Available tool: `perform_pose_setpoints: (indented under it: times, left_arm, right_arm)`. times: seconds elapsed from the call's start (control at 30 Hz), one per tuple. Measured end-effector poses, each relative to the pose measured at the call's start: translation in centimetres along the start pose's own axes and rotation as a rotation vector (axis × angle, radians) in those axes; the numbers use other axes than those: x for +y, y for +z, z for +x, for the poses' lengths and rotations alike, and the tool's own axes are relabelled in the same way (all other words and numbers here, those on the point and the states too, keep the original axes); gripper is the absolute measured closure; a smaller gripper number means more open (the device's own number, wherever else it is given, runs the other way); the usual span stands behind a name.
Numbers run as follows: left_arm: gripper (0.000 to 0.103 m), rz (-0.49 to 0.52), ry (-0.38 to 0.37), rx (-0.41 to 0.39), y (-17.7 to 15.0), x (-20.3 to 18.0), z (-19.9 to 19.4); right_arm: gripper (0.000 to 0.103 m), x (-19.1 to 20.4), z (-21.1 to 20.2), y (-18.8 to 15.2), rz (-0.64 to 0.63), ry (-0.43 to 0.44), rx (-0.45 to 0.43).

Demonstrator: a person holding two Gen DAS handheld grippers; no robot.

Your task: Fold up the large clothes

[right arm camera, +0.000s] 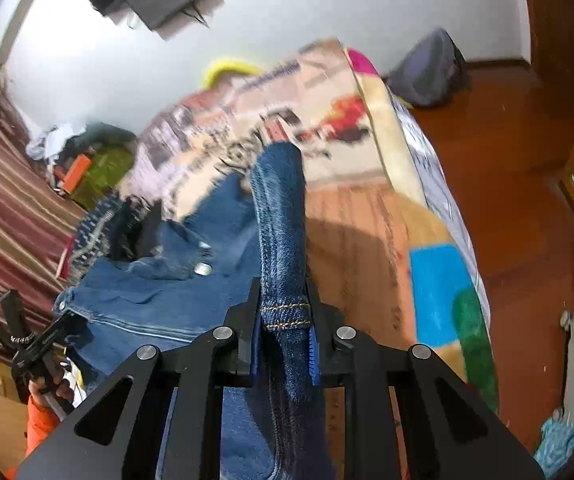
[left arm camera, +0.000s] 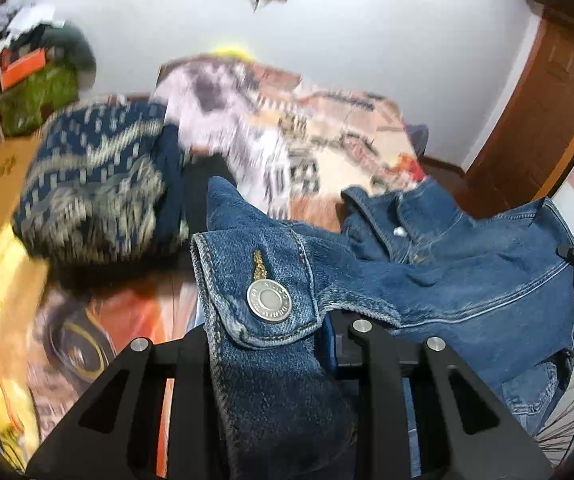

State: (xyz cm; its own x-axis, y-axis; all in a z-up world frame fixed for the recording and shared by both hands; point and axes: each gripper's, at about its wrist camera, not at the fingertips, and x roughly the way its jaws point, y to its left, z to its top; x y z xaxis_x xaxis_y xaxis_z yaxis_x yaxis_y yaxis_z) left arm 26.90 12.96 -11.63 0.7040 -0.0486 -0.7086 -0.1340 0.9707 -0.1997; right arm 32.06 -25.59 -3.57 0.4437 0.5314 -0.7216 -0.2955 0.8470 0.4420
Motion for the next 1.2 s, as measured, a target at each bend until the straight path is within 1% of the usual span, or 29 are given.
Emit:
perform_pose_setpoints:
  times: [0.03,0.13,0.23,0.3,0.43,0.53,0.67,0.77,0.93,1.0,1.13,1.2]
  left_arm:
    - [0.076,0.013,-0.005,-0.027,0.8,-0.4,-0.5]
    - [0.076,0.038,-0.001,-0.071,2.2,-1.0,-1.1]
    - [0.076,0.07,0.029,-0.075,3.1,-1.0,-0.2]
    - [0.075,0.076,0.047,-0.047,3.1,-0.5,1.2]
    - [0.075,0.043,0.055,0.061,1.9,1.5,5.7]
    - [0.074,0.024,0.052,0.11,0.7,2.3,8.1]
    - [0.072,0.034,0.079,0.173,-1.3,2.7,11.0]
    - [0.069,0.02,0.083,0.212,-2.4,3.0,12.2]
    - [0.065,0.049,0.11,0.216,-3.0,2.6,11.2]
    - [0.063,0.059,0.116,0.218,-3.1,2.4,10.5]
    - [0.063,0.055,0.126,0.212,-3.1,2.2,9.0]
    - [0.063,0.06,0.13,0.199,-3.2,1.8,7.9]
  right_arm:
    - [0.088,0.9,-0.4,0.4,-0.027,-0.004,-0.028]
    - [0.088,2.3,-0.4,1.2,-0.08,-0.029,-0.081]
    - [0.088,1.8,1.3,1.9,-0.071,-0.06,-0.095]
    - [0.088,0.6,2.9,2.0,-0.051,-0.093,-0.081]
    - [0.088,-2.4,6.2,1.5,0.006,-0.154,-0.01]
    - [0.088,-4.5,8.4,0.7,0.035,-0.164,0.038]
    - [0.087,-5.4,9.9,-0.4,0.032,-0.197,0.072]
    - [0.087,-5.3,10.1,-0.9,0.017,-0.218,0.069]
    - [0.085,-3.8,8.7,-1.4,-0.06,-0.249,0.035]
    - [0.082,-2.9,7.6,-1.8,-0.105,-0.281,0.016]
    - [0.08,-1.5,6.2,-2.6,-0.175,-0.343,-0.006]
    - [0.08,-0.6,4.9,-3.2,-0.212,-0.34,-0.015]
